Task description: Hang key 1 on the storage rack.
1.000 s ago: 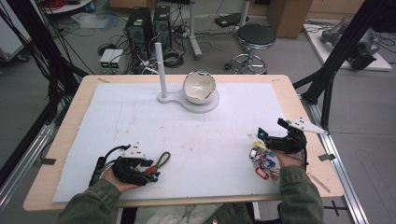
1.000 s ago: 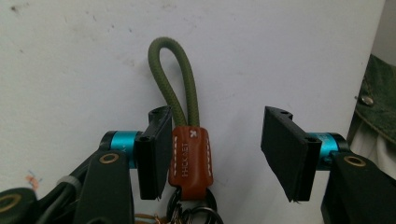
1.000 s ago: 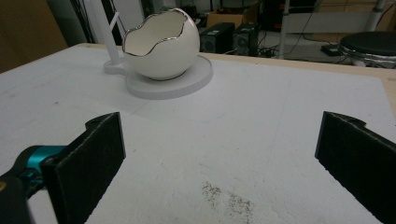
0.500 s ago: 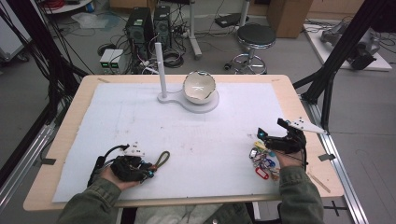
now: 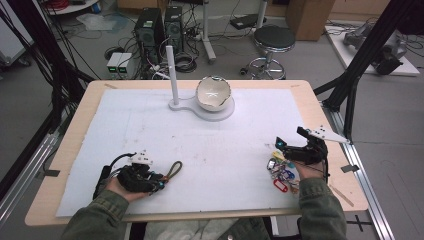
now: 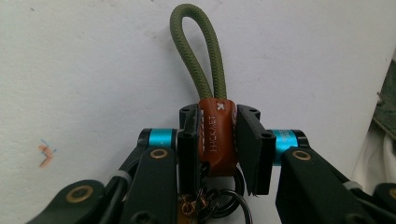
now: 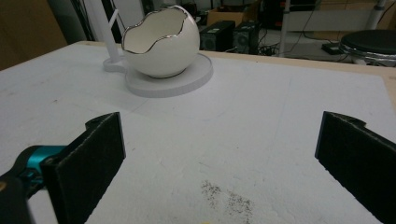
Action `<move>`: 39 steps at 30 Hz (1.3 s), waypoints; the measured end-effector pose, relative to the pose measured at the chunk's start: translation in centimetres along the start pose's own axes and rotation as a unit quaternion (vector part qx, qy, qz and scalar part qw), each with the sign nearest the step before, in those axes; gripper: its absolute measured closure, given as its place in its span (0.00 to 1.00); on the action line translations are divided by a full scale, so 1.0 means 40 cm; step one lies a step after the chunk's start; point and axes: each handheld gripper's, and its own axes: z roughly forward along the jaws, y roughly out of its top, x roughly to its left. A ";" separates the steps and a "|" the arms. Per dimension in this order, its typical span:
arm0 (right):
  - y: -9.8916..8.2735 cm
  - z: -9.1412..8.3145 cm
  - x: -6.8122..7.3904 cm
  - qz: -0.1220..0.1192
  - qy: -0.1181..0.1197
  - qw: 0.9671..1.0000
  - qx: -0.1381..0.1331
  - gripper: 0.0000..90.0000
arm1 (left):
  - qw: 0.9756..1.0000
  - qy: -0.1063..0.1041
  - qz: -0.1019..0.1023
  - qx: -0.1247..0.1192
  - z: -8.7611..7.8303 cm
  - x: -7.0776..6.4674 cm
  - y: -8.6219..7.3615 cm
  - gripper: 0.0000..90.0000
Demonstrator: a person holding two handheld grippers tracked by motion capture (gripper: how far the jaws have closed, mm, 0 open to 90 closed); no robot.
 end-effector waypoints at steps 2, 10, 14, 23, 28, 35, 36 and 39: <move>0.000 0.000 0.000 0.001 0.000 1.000 0.000 0.01 | 1.000 -0.006 -0.011 0.001 -0.002 0.008 0.003 0.78; 0.000 0.000 -0.001 0.000 0.000 1.000 -0.001 0.01 | 0.999 -0.006 -0.023 -0.028 -0.023 0.021 0.012 0.79; 0.000 0.000 0.000 0.001 0.000 1.000 -0.001 0.01 | 0.999 0.003 -0.030 -0.039 -0.030 0.027 0.012 0.79; 0.000 0.000 -0.001 0.001 0.000 1.000 -0.001 0.01 | 0.997 0.008 -0.047 -0.057 -0.042 0.040 0.013 0.79; 0.000 0.000 0.000 0.003 0.000 1.000 -0.001 0.01 | 0.996 0.019 -0.062 -0.064 -0.050 0.047 0.014 0.79; 0.000 -0.001 -0.001 0.002 -0.002 1.000 -0.001 0.01 | 0.990 0.045 -0.092 -0.093 -0.075 0.065 0.018 0.79; 0.000 -0.002 0.000 0.003 -0.002 1.000 0.000 0.01 | 0.990 0.047 -0.092 -0.096 -0.080 0.068 0.018 0.79; 0.001 -0.003 0.001 0.001 -0.004 1.000 0.000 0.01 | 0.987 0.057 -0.103 -0.112 -0.093 0.076 0.023 0.79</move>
